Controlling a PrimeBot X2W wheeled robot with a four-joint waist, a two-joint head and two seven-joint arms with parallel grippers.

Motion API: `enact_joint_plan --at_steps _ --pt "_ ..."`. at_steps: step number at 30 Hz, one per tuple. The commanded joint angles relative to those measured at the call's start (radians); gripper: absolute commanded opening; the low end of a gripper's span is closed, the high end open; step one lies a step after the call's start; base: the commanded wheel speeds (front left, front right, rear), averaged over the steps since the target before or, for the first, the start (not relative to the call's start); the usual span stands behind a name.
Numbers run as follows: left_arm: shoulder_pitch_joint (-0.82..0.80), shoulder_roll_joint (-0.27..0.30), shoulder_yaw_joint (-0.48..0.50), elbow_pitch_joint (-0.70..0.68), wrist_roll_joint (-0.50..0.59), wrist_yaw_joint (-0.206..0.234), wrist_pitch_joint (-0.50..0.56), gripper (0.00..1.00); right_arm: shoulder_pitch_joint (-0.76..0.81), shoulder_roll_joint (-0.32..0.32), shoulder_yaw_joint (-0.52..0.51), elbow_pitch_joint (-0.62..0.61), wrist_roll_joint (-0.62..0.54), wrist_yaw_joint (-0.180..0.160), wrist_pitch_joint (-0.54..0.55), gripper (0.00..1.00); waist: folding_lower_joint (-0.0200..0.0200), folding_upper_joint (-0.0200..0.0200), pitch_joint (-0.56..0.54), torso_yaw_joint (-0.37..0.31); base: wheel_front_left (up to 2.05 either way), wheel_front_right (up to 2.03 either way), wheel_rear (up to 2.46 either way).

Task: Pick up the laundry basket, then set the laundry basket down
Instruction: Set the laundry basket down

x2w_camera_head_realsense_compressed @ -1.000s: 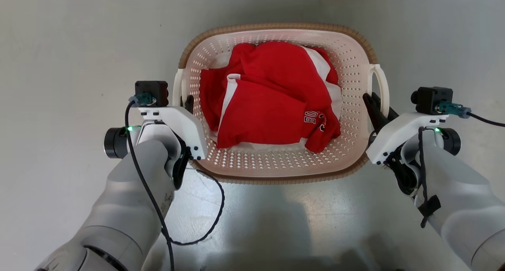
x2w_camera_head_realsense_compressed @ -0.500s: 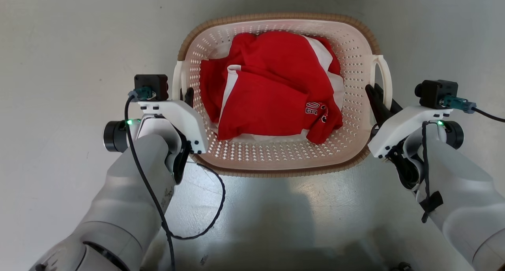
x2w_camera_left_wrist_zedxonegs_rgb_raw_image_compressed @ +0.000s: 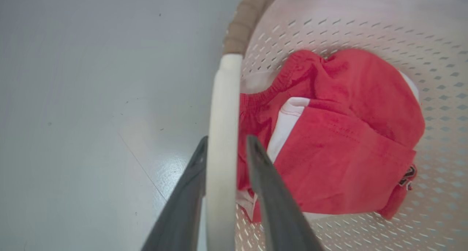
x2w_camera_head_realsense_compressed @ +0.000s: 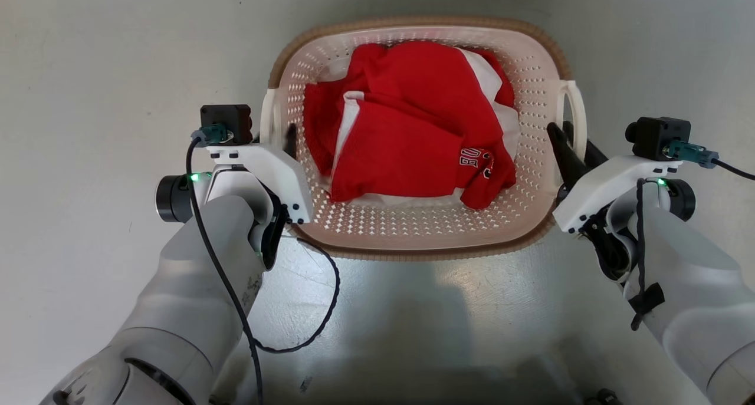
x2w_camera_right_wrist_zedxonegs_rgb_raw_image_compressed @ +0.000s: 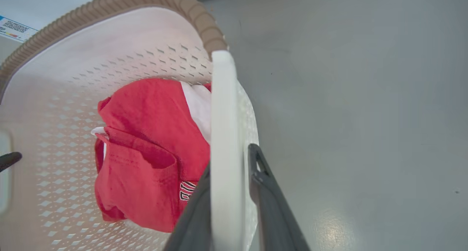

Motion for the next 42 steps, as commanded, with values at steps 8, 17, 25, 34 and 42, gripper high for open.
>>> enact_joint_plan --at_steps 8,17,25,34,42 --pt "0.000 0.023 -0.007 -0.003 -0.024 0.002 -0.009 1.00 0.034 0.015 0.015 0.011 0.017 0.000 -0.014 1.00 0.0000 0.0000 0.001 0.000 0.00 0.00 0.00" --pt "0.008 0.023 -0.015 0.001 -0.038 0.001 -0.010 1.00 0.037 0.017 0.009 0.011 0.013 0.000 -0.014 1.00 0.0000 0.0000 -0.028 -0.008 0.00 0.00 0.00" --pt "0.029 0.045 0.006 -0.002 -0.004 0.016 -0.010 1.00 0.059 0.028 -0.011 0.007 0.013 0.000 -0.014 1.00 0.0000 0.0000 -0.106 -0.030 0.00 0.00 0.00" --pt "0.146 0.086 0.123 -0.102 0.067 0.025 -0.010 1.00 0.139 0.025 -0.071 -0.031 -0.003 0.000 -0.014 1.00 0.0000 0.0000 -0.285 -0.054 0.00 0.00 0.00" --pt "0.309 0.122 0.268 -0.262 0.218 0.022 -0.010 1.00 0.254 0.020 -0.167 -0.145 -0.122 0.000 -0.014 1.00 0.0000 0.0000 -0.484 -0.077 0.00 0.00 0.00"
